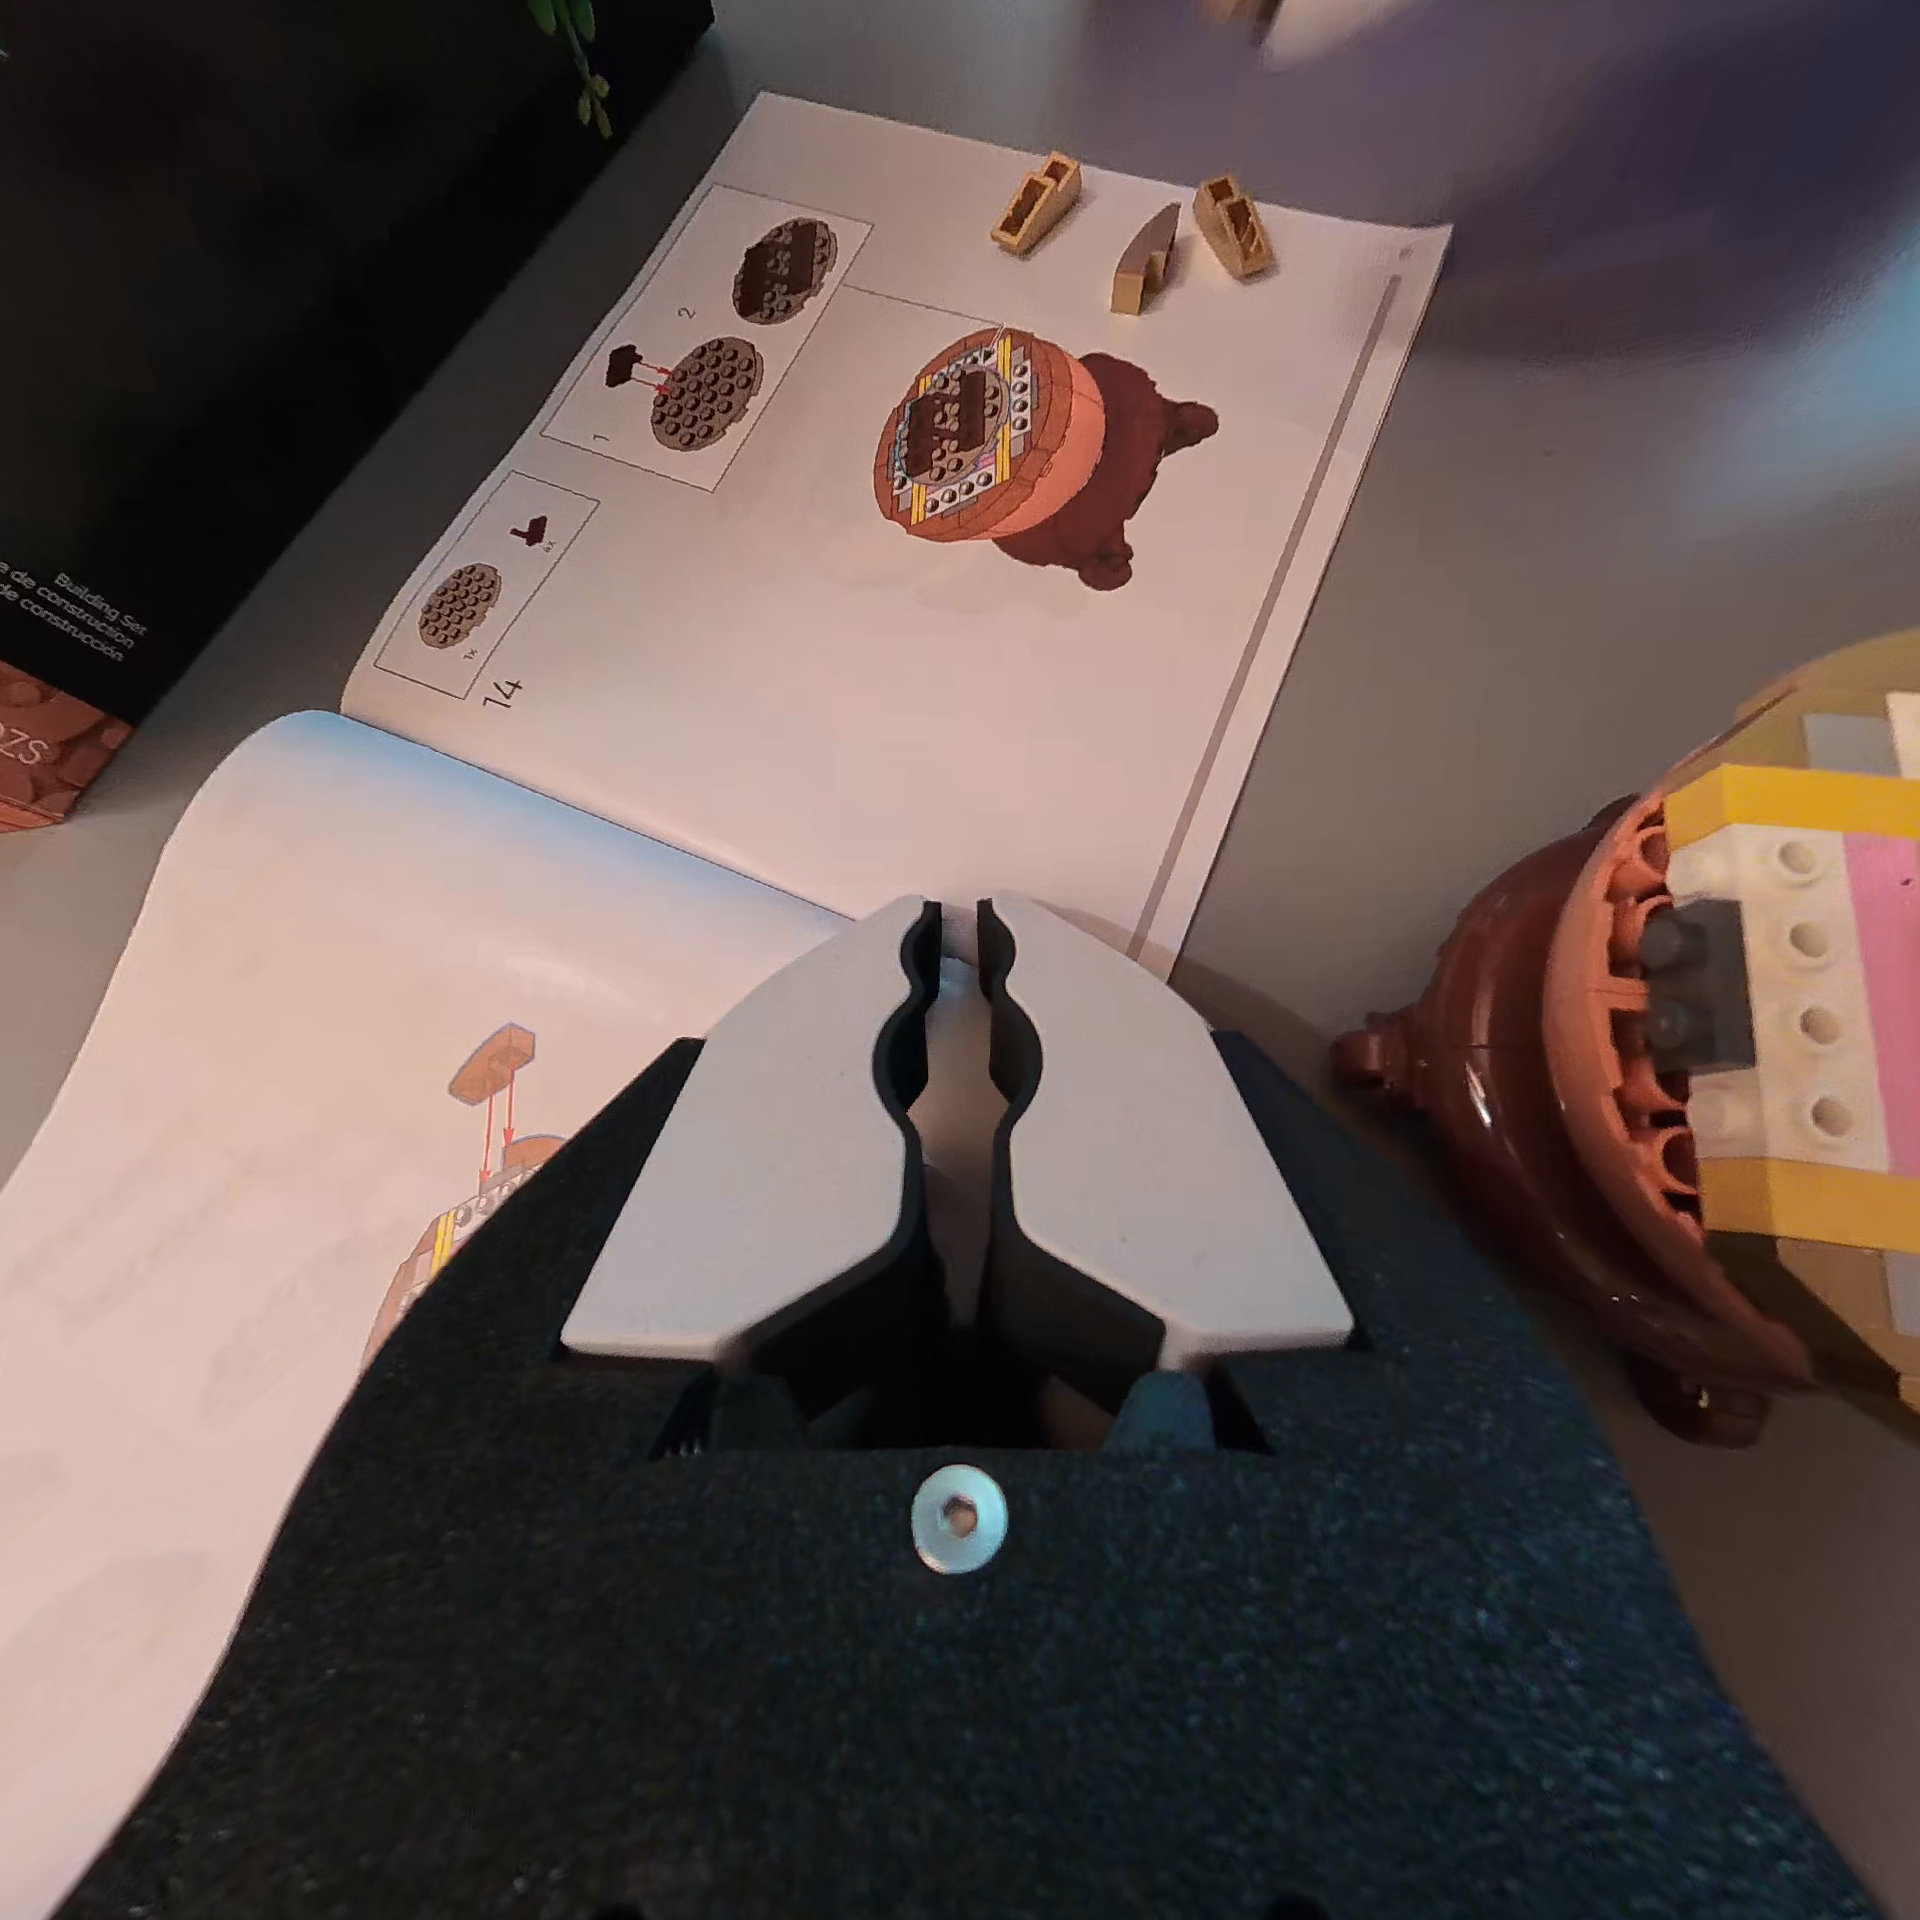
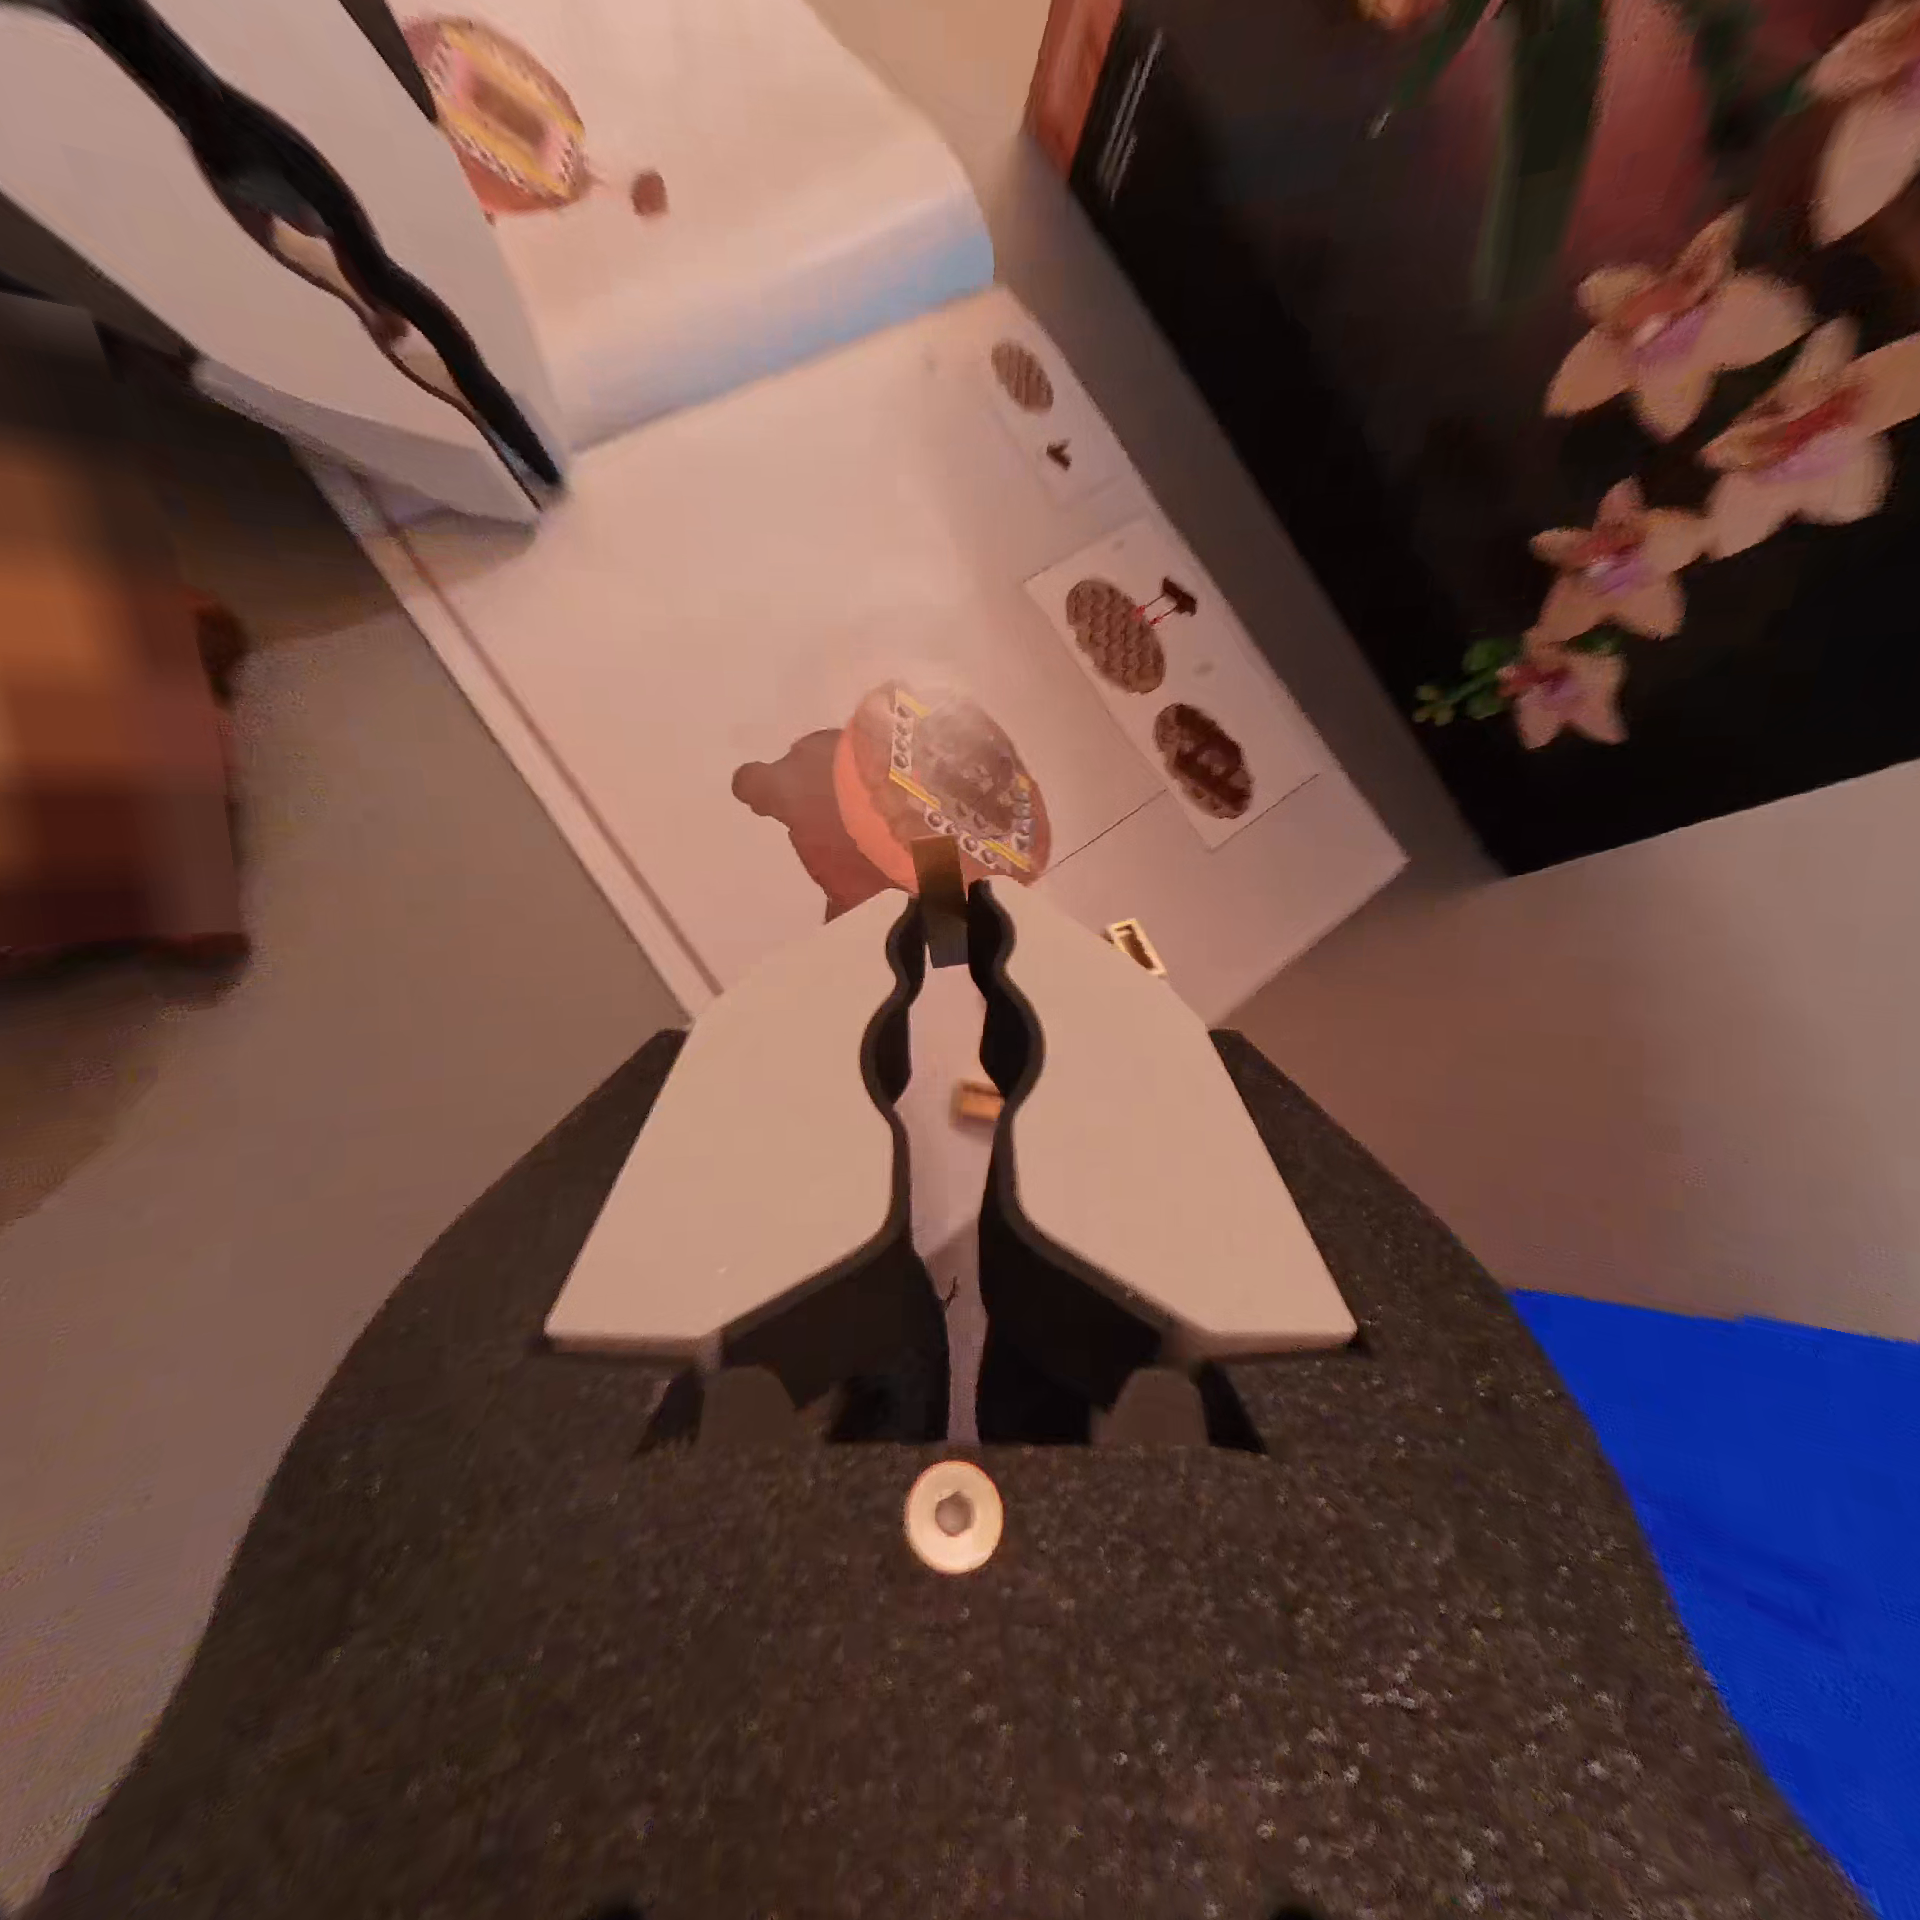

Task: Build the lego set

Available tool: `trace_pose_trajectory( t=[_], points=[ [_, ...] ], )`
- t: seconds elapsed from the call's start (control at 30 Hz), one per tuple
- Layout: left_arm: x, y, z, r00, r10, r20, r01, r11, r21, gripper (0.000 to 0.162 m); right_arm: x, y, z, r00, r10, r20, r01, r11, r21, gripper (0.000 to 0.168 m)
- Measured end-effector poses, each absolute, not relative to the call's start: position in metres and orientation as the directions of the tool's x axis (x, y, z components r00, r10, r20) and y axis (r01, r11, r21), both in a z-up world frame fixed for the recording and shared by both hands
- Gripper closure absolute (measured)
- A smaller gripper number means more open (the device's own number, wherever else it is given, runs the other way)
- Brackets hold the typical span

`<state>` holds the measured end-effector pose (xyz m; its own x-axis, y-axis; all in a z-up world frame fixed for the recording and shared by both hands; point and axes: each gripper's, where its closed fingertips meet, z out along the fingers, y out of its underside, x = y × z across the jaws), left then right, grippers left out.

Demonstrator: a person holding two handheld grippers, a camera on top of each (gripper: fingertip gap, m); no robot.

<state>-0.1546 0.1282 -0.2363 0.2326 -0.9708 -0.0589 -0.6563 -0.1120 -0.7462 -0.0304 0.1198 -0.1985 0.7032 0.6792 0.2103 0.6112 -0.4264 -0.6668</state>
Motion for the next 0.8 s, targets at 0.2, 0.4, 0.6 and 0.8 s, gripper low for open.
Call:
trace_pose_trajectory(
  t=[0.2, 0.4, 0.6, 0.8],
  points=[
    [-0.155, 0.13, -0.236, 0.243, -0.969, -0.036, -0.651, -0.135, -0.747, 0.153, -0.043, 0.128, -0.223, 0.771, 0.614, 0.166, 0.531, -0.477, -0.701, 0.16],
    [-0.155, 0.131, -0.236, 0.252, -0.964, -0.088, -0.657, -0.103, -0.747, 0.15, -0.047, 0.128, -0.238, 0.802, 0.584, 0.124, 0.485, -0.516, -0.706, 0.16],
    [-0.156, 0.133, -0.235, 0.264, -0.955, -0.136, -0.66, -0.076, -0.747, 0.148, -0.049, 0.127, -0.238, 0.813, 0.579, 0.056, 0.42, -0.518, -0.745, 0.154],
    [-0.158, 0.138, -0.226, 0.307, -0.932, -0.194, -0.629, -0.045, -0.776, 0.149, -0.056, 0.129, -0.177, 0.821, 0.555, 0.134, 0.275, -0.178, -0.945, 0.158]
  ],
)
